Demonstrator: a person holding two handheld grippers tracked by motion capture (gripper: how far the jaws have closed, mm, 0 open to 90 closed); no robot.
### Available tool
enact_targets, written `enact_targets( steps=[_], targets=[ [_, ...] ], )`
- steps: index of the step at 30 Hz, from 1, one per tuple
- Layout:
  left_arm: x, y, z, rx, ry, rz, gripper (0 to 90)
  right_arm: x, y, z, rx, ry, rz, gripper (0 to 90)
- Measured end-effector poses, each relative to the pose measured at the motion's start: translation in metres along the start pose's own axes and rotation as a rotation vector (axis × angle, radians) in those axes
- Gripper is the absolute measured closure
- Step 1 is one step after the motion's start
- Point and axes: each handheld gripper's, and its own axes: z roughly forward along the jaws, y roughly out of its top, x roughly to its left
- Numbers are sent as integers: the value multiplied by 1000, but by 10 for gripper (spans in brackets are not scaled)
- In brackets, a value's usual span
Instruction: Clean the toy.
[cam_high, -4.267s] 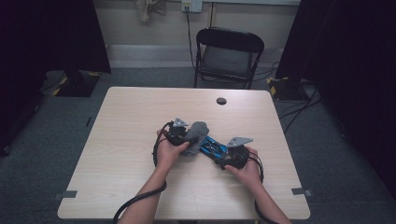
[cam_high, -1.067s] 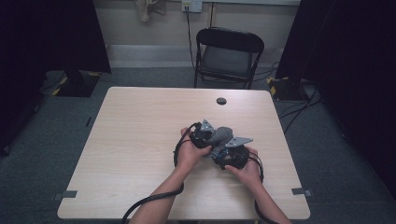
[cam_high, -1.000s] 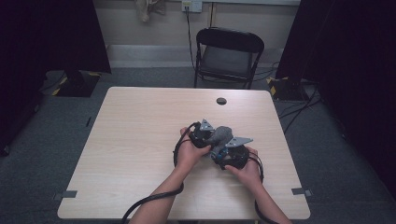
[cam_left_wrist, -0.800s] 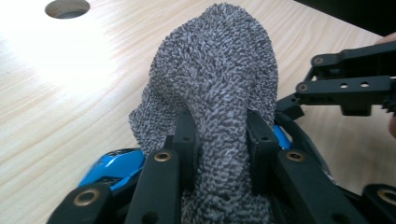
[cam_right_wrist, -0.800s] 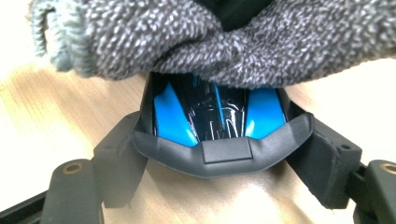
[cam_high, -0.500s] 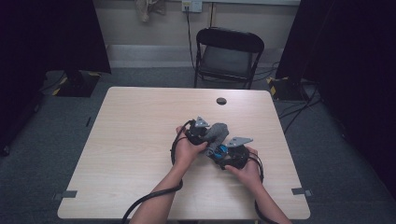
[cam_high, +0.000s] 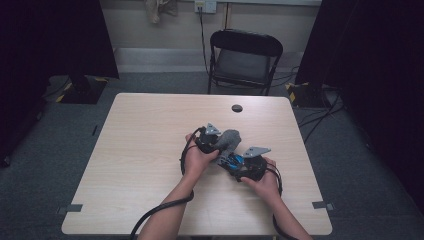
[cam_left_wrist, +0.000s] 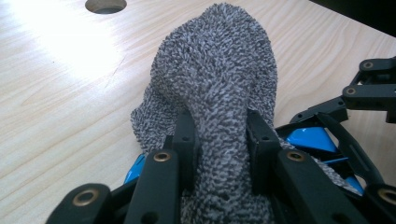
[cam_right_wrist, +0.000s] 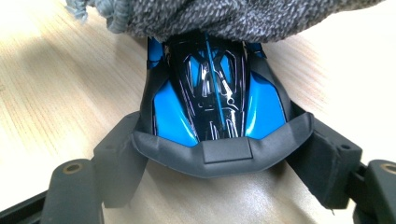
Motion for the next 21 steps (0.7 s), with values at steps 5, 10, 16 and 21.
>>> enact_targets(
  steps=[5, 10, 16, 21],
  targets=[
    [3, -1, 1, -3, 15, -3, 706, 0, 0, 0, 0, 0, 0, 247],
    [7, -4, 0, -4, 29, -5, 706, 0, 0, 0, 0, 0, 0, 247],
    [13, -6, -1, -1, 62, -5, 705, 0, 0, 0, 0, 0, 0, 247],
    [19, -8, -3, 6, 76, -14, 705, 0, 0, 0, 0, 0, 0, 247]
  ],
)
